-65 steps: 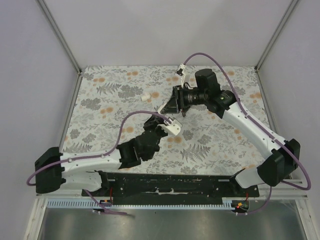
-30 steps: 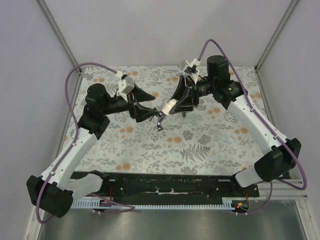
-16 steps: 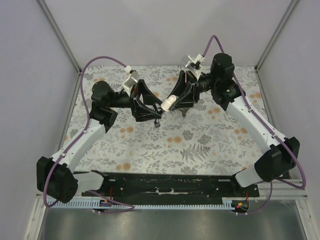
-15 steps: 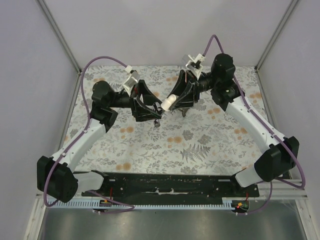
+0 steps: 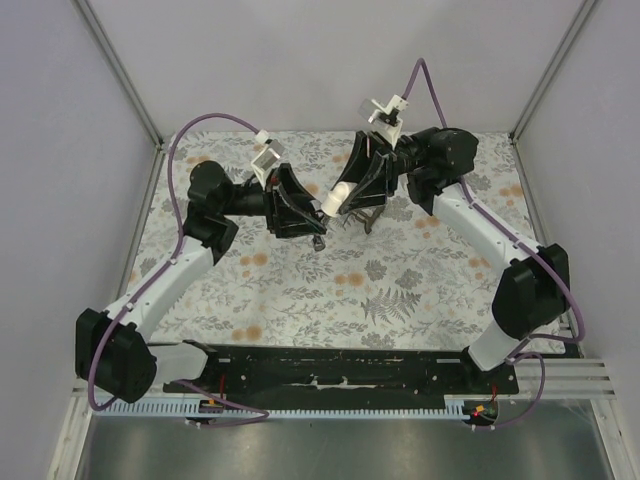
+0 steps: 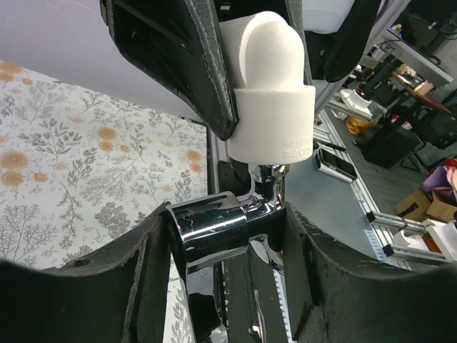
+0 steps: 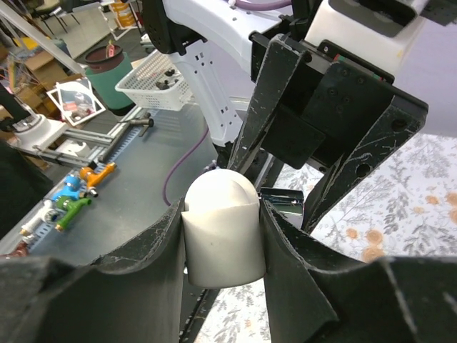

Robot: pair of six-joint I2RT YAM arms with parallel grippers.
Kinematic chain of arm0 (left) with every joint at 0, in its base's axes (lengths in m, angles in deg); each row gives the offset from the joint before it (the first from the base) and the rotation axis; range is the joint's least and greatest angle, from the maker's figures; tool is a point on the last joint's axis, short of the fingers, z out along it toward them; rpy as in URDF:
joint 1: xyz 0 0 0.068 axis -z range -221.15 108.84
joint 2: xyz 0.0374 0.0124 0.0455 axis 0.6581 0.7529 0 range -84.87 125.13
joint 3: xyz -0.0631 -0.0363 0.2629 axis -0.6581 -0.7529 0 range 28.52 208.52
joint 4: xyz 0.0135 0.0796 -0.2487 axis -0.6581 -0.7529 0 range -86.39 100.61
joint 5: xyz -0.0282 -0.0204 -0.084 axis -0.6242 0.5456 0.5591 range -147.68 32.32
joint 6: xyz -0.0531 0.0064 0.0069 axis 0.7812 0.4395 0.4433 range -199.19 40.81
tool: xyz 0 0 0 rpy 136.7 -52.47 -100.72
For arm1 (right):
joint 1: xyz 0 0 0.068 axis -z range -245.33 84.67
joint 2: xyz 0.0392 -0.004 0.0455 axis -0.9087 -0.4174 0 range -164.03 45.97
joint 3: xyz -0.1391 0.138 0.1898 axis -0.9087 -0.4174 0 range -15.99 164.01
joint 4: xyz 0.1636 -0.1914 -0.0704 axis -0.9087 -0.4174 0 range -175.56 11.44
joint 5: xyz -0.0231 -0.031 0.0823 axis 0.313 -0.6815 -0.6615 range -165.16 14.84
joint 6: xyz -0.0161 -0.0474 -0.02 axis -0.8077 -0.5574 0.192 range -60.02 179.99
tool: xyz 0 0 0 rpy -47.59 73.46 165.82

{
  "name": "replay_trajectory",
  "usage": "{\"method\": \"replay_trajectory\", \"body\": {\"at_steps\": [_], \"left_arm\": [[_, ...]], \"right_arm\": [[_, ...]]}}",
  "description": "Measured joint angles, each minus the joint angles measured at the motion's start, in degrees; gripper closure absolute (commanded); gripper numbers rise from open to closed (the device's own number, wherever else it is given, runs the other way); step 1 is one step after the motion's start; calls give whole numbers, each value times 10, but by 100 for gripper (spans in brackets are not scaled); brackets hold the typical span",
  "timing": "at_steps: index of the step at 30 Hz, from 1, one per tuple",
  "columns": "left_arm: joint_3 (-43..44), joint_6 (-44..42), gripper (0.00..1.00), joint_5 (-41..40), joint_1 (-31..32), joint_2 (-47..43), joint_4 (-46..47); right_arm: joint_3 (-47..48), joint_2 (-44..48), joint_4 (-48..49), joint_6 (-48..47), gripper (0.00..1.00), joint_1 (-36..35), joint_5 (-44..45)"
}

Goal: Install the water faucets

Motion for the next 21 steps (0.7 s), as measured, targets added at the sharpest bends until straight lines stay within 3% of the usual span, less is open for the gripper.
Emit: {"method": "replay_trajectory", "body": {"at_steps": [5,8,12,21], "left_arm": [[-6,-63,98,-64,14,-45,-96],[-16,-153,98,-187,47,-104,-205],[-30,-238,98,-346,100,-159,-282],[-54,-400,98,-718,271,-199,-306]], "right_arm": [[2,-21,77,107,100,1,2],[10,-44,114,186,100,1,2],[23,-76,146,266,100,0,-6],[53,-113,177,359,100,1,-11]]}}
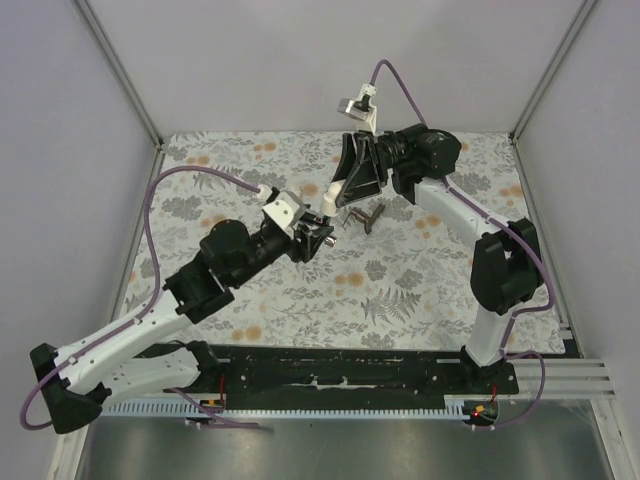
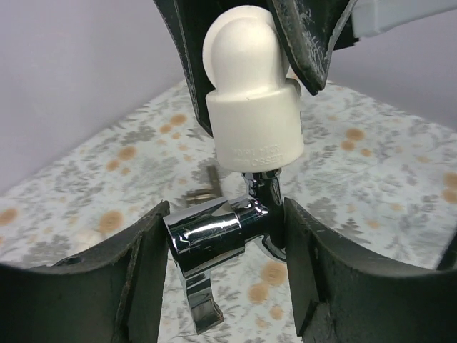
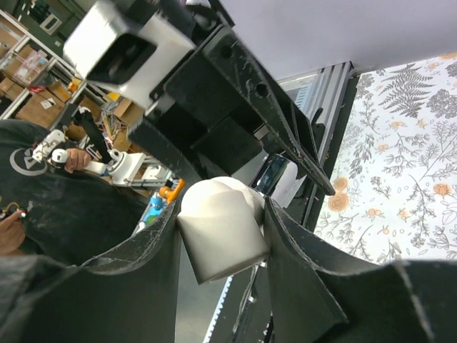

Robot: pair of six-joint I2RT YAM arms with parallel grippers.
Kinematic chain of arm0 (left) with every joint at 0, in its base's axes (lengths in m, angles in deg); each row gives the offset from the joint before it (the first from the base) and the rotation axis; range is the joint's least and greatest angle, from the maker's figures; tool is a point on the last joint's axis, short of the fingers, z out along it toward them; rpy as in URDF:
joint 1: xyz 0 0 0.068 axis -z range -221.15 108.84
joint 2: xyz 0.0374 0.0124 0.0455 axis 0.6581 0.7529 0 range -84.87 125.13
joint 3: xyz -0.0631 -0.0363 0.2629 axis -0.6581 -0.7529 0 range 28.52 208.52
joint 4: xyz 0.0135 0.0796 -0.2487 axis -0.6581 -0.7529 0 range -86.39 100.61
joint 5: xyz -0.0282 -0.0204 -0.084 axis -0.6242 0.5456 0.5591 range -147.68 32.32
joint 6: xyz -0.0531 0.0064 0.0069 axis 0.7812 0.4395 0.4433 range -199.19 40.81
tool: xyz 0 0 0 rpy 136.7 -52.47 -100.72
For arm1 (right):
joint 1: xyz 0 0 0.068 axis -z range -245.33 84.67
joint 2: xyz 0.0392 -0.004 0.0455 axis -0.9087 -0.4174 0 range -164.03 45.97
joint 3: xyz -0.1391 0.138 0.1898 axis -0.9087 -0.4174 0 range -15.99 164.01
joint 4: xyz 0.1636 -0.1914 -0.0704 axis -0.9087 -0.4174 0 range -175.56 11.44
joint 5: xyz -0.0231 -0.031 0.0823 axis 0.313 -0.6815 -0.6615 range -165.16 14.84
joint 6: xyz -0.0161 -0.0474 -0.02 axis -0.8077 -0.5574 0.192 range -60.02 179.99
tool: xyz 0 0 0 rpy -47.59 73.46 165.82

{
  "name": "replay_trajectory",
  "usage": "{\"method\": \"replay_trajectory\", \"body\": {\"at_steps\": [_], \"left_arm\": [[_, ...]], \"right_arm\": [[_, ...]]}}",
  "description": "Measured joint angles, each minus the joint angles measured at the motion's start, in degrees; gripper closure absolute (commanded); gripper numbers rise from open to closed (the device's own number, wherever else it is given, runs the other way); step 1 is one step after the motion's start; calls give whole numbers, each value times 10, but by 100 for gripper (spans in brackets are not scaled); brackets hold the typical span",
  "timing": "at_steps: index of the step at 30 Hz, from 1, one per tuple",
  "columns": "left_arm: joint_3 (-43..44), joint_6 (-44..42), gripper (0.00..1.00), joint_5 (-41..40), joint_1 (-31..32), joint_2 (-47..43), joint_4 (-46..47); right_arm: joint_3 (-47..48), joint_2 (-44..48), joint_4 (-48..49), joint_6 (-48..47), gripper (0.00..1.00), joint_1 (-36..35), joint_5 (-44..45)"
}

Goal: Install the water faucets

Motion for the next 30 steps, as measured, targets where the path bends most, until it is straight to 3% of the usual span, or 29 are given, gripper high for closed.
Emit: {"method": "replay_trajectory", "body": {"at_steps": [3,7,18,27,30], "left_arm": [[-7,-63,98,-119,63,7,27],[-16,-117,98,-205,106,13,72],[-17,-117,98,-212,114,7,96],[-45,-72,98,-204,108,-14,122],[-73,-54,98,-199,102,-24,149]], "right_arm": [[13,-4,3,28,100,1,1],[29,-6,2,62,100,2,6],[41,-6,-3,117,100,5,24],[41,-10,-12,138,59,3,29],[40,-20,-14,141,52,0,24]]}}
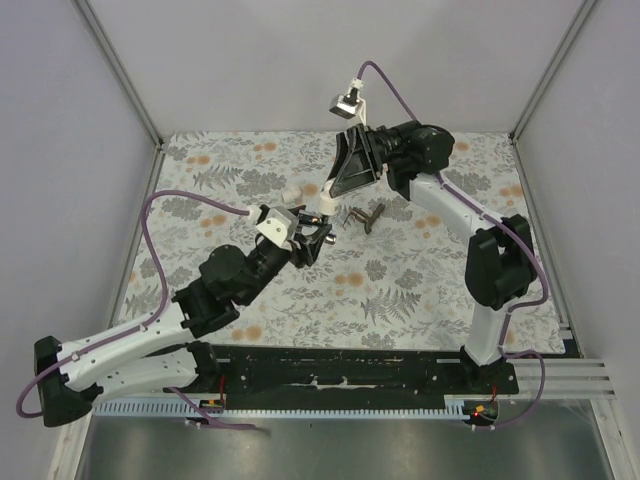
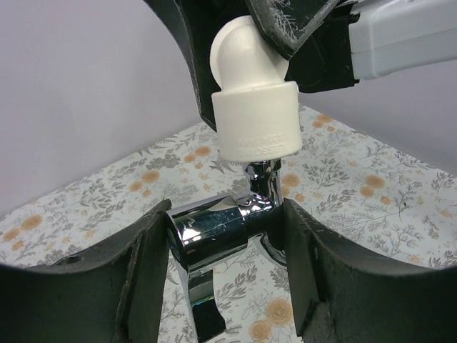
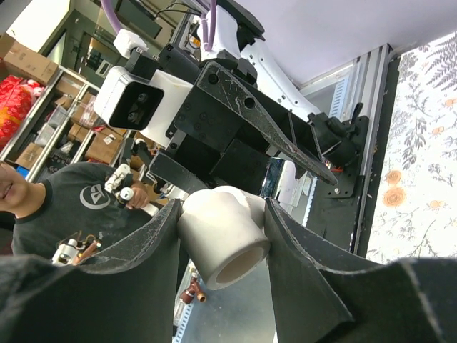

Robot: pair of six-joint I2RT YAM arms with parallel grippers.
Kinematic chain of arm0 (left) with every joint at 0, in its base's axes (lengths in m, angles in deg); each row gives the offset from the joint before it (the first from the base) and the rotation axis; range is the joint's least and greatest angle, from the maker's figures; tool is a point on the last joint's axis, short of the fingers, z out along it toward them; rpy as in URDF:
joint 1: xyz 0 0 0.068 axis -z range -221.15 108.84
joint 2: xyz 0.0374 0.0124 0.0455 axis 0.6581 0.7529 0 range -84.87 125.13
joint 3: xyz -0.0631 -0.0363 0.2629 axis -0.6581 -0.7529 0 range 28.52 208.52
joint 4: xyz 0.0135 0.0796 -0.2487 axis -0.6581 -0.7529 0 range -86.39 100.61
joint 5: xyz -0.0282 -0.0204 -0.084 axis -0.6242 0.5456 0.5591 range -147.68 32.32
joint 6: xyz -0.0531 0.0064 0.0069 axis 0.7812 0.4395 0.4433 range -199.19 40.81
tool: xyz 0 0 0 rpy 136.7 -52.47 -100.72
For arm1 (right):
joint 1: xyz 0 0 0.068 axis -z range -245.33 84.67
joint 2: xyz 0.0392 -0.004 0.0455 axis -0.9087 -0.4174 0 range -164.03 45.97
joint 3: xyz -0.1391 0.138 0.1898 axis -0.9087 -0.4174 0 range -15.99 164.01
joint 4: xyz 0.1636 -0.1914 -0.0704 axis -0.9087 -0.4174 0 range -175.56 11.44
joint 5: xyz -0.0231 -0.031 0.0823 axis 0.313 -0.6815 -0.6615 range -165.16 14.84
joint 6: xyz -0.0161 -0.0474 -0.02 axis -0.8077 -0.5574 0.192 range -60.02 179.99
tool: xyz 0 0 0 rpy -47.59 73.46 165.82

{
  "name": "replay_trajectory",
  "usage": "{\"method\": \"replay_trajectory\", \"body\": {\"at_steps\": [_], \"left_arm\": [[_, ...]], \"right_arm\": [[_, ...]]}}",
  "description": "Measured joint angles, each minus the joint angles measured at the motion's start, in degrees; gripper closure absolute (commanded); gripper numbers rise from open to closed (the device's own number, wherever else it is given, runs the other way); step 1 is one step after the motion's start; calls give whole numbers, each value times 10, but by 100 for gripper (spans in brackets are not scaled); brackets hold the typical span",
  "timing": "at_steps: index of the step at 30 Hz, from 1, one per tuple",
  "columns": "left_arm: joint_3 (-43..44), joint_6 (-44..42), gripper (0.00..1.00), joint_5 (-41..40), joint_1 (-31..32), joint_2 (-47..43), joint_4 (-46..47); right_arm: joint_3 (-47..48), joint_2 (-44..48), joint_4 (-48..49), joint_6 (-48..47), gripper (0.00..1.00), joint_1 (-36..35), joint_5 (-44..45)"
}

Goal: Install the water faucets

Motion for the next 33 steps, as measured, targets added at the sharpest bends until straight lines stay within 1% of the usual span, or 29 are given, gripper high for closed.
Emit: {"method": "replay_trajectory", "body": {"at_steps": [5,6,8,9,10,14,17,19,21,22,23,24,25,26,27,30,33], "left_arm": [[-43,46,98,8,-17,-8,32],[-57,60,98,12,-26,-10,37],[-80,84,98,15,-42,-14,36],[-94,101,98,19,-56,-14,35],[-105,117,98,24,-68,-14,36],[-158,188,98,38,-117,-10,27],[-189,229,98,50,-132,1,23],[-198,249,98,58,-140,8,20],[-203,265,98,68,-149,13,20],[-205,273,98,70,-153,14,21],[-206,278,98,72,-156,14,21],[-207,283,98,73,-159,14,22],[-207,287,98,73,-161,14,22],[-207,289,98,73,-161,14,22],[-207,291,98,75,-163,14,22],[-207,292,98,82,-164,13,21],[-207,291,98,86,-166,13,18]], "right_arm": [[-12,-23,-3,6,43,-2,-6],[-19,-28,-6,8,36,-1,-7],[-28,-36,-13,15,28,4,-6],[-32,-42,-15,17,10,8,-6],[-35,-47,-16,19,2,12,-6],[-37,-73,-22,21,2,30,13],[-41,-89,-23,15,2,42,31],[-50,-98,-25,-2,2,49,42],[-72,-99,-51,-45,2,59,55],[-87,-94,-85,-90,2,66,64],[-103,-87,-141,-147,2,73,77],[-116,-75,-232,-228,2,81,98],[-118,-59,-372,-337,2,91,136],[-116,-49,-461,-411,2,95,172],[-110,-31,-586,-511,2,103,229],[-111,15,-755,-657,2,121,324],[-111,68,-869,-757,2,132,415]]}}
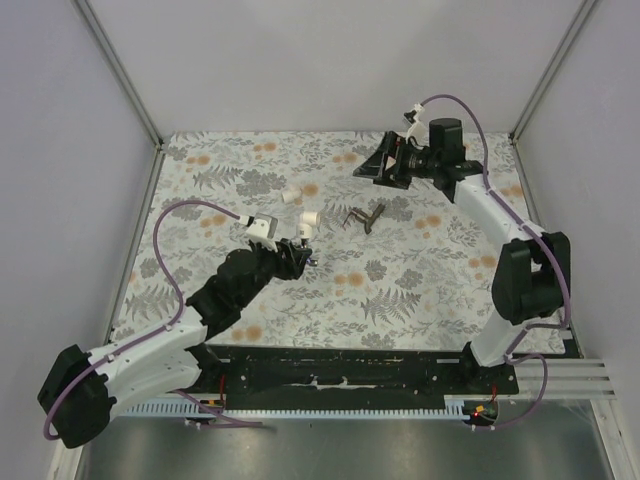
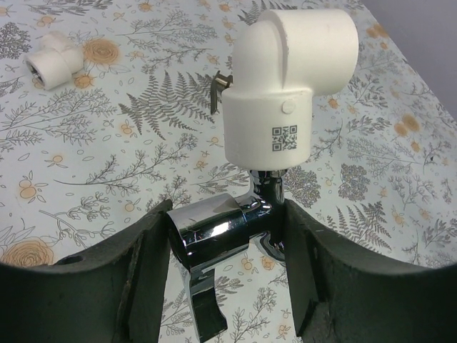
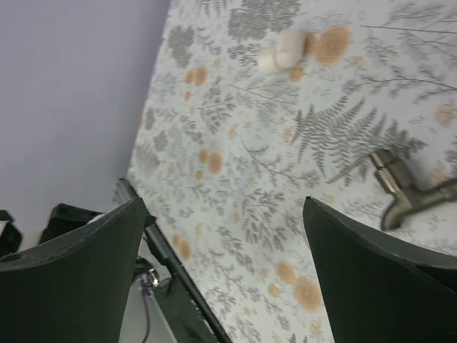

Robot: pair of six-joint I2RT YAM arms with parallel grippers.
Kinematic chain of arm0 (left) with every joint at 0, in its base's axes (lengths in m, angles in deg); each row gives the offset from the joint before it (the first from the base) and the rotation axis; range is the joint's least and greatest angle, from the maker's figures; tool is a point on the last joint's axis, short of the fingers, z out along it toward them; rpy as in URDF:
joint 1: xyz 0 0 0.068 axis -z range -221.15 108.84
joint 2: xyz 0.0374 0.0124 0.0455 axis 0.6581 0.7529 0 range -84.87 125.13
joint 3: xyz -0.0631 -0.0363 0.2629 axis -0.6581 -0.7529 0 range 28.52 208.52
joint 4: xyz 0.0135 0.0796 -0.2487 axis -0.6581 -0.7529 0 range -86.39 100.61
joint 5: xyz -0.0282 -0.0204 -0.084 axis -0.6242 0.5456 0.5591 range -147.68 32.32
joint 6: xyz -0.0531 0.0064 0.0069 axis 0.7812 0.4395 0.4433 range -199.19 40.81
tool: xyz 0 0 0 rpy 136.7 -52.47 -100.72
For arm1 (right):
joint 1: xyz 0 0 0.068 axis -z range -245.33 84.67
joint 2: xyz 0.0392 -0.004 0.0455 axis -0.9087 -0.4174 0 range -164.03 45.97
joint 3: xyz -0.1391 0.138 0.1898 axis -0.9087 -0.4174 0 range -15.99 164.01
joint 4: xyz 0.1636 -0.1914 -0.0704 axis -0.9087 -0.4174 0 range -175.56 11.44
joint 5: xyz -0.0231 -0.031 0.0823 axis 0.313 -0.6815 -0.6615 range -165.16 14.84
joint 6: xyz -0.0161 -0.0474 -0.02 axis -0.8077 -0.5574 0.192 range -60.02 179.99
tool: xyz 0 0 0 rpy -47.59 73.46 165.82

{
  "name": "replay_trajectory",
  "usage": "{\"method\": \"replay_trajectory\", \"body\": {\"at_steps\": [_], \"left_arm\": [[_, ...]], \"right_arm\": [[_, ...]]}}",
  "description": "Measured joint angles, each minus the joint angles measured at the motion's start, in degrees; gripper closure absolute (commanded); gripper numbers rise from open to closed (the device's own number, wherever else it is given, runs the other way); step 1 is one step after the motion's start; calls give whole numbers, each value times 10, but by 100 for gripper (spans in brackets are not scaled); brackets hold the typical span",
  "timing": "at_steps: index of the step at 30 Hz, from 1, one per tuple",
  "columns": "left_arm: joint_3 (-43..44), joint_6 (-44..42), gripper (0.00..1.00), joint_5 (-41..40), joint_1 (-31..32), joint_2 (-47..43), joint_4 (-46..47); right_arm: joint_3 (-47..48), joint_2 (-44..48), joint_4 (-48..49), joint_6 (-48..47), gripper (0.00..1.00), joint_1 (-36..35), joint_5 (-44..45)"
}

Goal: Install the water faucets

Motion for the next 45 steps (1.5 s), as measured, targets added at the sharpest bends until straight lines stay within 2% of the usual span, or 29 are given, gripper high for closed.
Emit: {"method": "replay_trajectory", "body": {"at_steps": [5,9,13,15,18,23,29,33,39,42,45], "left_arm": [[16,-1,98,8,-3,0,-14],[49,-7,98,23,-3,0,-25],[84,-16,98,46,-3,6,-25],[103,-22,98,59,-3,16,-26],[129,-30,98,78,-3,34,-31],[149,-38,98,106,-4,51,-38],[159,-40,98,144,-4,59,-40],[163,-41,98,165,-4,59,-39],[163,-45,98,182,-4,59,-39],[164,-50,98,182,-4,57,-40],[164,-64,98,174,-2,50,-43]], "right_arm": [[33,50,-161,-110,2,1,104],[57,96,-226,-144,2,1,153],[-16,217,-215,-159,9,4,175],[-29,251,-222,-160,9,3,161],[-23,257,-219,-162,7,-19,153],[-18,256,-220,-151,2,-96,151],[-14,255,-185,-106,3,-165,158],[-1,242,-169,-84,11,-185,168],[0,217,-149,-57,31,-208,173],[0,208,-148,-44,47,-222,174],[0,207,-148,-36,68,-232,193]]}}
